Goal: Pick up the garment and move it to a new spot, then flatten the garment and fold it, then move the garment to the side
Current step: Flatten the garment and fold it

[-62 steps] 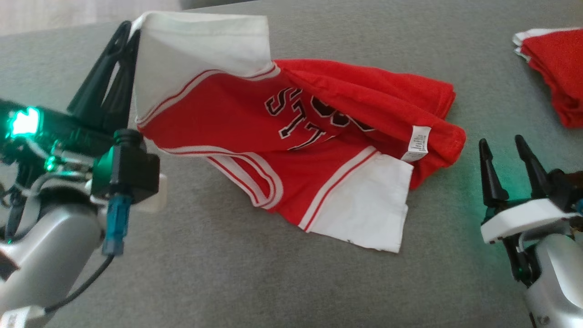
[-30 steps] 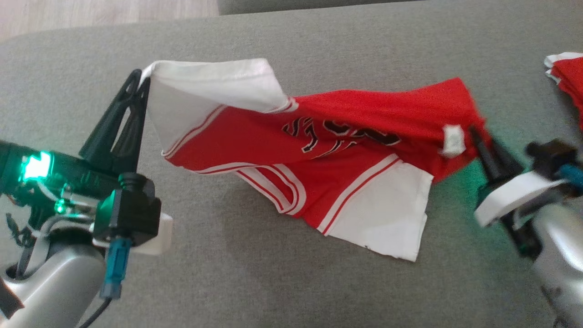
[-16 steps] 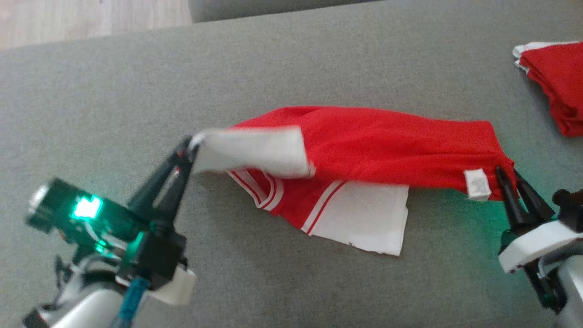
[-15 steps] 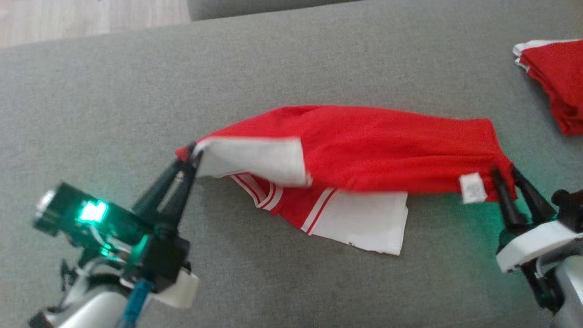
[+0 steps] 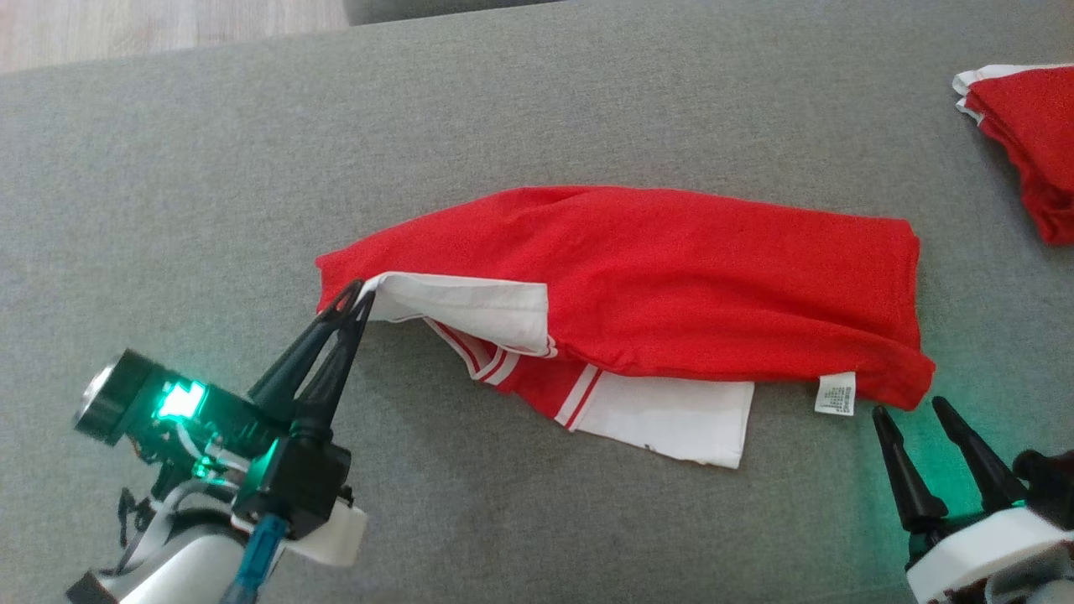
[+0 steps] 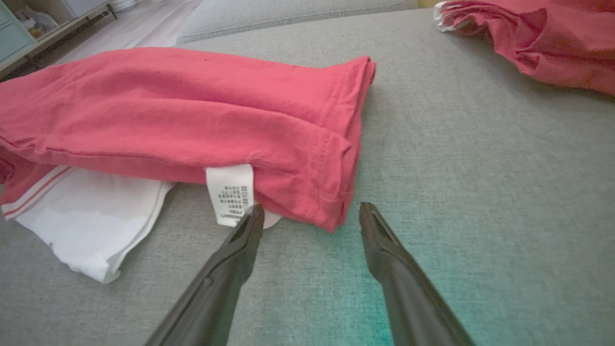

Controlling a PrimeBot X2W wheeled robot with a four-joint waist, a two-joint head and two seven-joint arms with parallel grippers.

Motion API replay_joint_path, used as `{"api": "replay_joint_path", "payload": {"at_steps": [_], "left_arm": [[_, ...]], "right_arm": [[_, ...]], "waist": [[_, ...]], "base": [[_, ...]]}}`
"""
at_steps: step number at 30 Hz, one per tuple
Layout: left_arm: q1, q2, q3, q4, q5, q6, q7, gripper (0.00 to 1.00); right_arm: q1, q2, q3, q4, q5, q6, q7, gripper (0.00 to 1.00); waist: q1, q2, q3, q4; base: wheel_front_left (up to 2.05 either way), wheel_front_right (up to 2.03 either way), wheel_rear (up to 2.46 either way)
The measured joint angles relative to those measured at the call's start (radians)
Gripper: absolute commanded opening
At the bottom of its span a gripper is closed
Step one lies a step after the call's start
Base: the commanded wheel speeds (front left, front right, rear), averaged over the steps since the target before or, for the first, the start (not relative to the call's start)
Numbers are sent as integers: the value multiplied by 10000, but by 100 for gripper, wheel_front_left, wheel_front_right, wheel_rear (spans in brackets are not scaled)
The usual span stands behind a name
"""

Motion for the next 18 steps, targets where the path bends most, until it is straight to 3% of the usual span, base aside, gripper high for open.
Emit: {"api": "replay_joint_path", "payload": {"at_steps": [13, 15, 18], "left_arm": [[-35, -48, -38, 140, 0, -38, -10, 0], [-107, -58, -54, 144, -2, -79, -10, 0], [-198, -82, -61, 146, 0, -81, -12, 0]], "right_arm": [[-160, 134, -270, 105, -205, 0, 435, 100], [-162, 173, -270, 222, -270, 0, 430, 66], [-182, 186, -263, 441, -284, 0, 395, 0]], "waist": [[0, 0, -1, 226], [0, 0, 29, 282], [0, 0, 58, 352]], "base": [[0, 0, 0], [0, 0, 0], [0, 0, 0]]}}
